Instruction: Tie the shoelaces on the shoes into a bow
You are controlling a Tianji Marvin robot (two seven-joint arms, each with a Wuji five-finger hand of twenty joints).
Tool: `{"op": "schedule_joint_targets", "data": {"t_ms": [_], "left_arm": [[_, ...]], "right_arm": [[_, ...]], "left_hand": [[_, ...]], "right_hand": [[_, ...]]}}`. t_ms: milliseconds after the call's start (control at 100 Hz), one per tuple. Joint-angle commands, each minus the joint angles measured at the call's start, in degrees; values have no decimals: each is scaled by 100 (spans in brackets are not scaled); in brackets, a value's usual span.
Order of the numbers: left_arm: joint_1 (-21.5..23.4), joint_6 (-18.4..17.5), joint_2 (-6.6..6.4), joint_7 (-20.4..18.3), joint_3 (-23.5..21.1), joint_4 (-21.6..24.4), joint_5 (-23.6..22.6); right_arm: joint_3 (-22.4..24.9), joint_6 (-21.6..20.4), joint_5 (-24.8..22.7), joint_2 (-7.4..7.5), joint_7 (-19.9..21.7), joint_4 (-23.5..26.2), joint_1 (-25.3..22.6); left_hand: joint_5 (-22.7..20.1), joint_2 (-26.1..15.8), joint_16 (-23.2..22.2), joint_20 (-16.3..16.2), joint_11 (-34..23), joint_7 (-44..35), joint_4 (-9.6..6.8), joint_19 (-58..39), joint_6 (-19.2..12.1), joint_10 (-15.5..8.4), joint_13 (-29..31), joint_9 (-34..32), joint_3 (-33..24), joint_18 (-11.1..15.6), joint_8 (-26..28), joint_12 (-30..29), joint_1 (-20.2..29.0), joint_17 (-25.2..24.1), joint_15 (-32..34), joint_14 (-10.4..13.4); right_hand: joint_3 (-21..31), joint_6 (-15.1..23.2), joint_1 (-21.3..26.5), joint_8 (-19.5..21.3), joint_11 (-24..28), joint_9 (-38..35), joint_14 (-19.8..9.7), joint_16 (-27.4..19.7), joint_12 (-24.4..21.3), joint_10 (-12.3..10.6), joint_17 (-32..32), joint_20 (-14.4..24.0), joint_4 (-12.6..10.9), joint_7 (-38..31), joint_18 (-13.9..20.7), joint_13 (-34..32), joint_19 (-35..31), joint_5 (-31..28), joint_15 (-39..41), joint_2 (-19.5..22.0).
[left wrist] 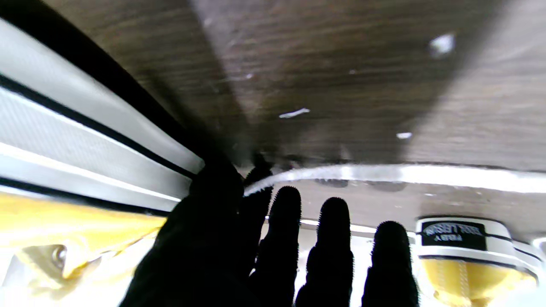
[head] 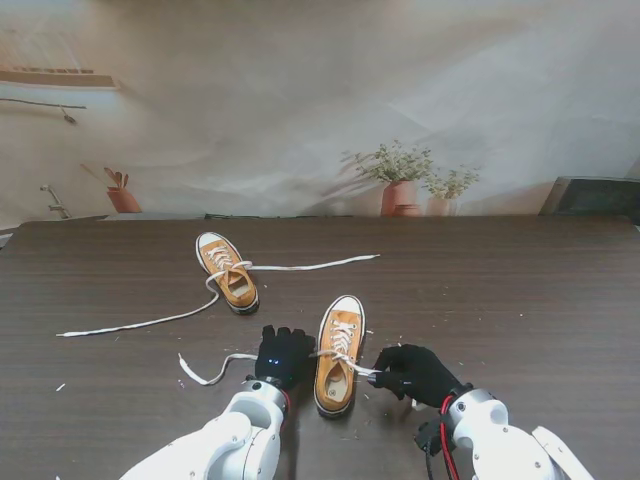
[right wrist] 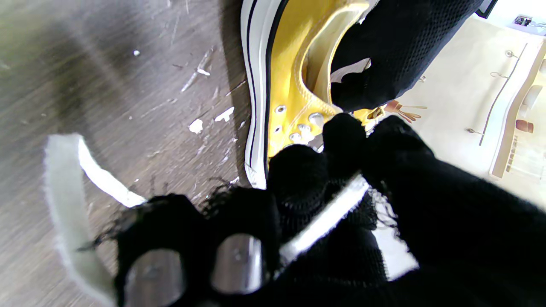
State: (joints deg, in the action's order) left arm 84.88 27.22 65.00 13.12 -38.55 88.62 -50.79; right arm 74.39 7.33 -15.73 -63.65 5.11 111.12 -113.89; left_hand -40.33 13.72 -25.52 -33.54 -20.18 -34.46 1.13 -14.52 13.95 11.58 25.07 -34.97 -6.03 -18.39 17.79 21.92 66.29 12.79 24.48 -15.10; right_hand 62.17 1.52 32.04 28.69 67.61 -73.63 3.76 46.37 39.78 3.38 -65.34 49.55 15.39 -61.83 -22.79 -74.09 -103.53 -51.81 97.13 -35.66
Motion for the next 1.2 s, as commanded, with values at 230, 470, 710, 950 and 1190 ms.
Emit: {"op": "schedule_joint_targets", "data": {"t_ms": [230, 470, 710, 950, 1190], "left_arm": [[338, -1025, 136, 541, -455, -418, 505], [718, -1855, 343, 1620, -889, -569, 838], [930, -2740, 675, 2401, -1150, -656, 1739], [1103, -2541, 893, 2505, -1370, -404, 2578], [1343, -2055, 684, 1873, -1600, 70, 2392]], "right_arm": [[-11, -19, 289, 60, 319, 35, 15], [-58, -16, 379, 74, 398, 56, 34], [-130, 25, 316, 62, 329, 11, 93], [-223, 52, 242, -39, -115, -151, 193], [-85, 186, 147, -125, -481, -189, 111]], "left_hand": [[273, -1081, 649, 1790, -26, -2816, 23, 1061, 186, 656, -481, -64, 599, 215, 2254, 42, 393, -416, -559, -358], [164, -924, 609, 2787, -658, -3721, -77, 657, 517, 703, 1253, -1838, -102, -510, 3392, 484, -296, 900, 34, -681], [-168, -604, 471, 2031, -1274, -3519, -42, -2188, 221, 592, 3066, -2841, -591, -1301, 3493, 631, -685, 2120, 796, -802], [-573, -161, -456, 713, -3195, -3866, -411, -7050, 280, 633, 4439, -3255, -2386, -2160, 3682, 1861, -1978, 4358, 3422, -1238], [-558, -588, -1091, -994, -5044, -3829, -677, -10545, 32, 170, 4778, -3783, -1612, 1296, 3841, 2708, -1938, 5055, 7238, 510]], "right_hand": [[-184, 148, 260, 20, 273, -386, -221, -20, 114, 128, -191, 15, 49, -1, -17, -99, -1087, -147, 450, 86], [-187, 119, 266, 45, 281, -399, -218, -15, 116, 136, -192, 14, 49, 7, -31, -98, -1088, -157, 455, 94], [-101, 56, 212, 17, 479, -686, -360, 185, 157, -13, -237, 185, 56, 30, 146, -95, -1543, -228, 586, -11], [149, -306, 130, -208, 1213, -969, -301, 789, 421, -239, -266, 912, 101, -55, -94, -95, -1644, -363, 664, -221], [270, -693, 356, -326, 1574, -965, -96, 1005, 551, -244, -236, 1160, 88, -70, -428, -82, -1644, -396, 721, -330]]}}
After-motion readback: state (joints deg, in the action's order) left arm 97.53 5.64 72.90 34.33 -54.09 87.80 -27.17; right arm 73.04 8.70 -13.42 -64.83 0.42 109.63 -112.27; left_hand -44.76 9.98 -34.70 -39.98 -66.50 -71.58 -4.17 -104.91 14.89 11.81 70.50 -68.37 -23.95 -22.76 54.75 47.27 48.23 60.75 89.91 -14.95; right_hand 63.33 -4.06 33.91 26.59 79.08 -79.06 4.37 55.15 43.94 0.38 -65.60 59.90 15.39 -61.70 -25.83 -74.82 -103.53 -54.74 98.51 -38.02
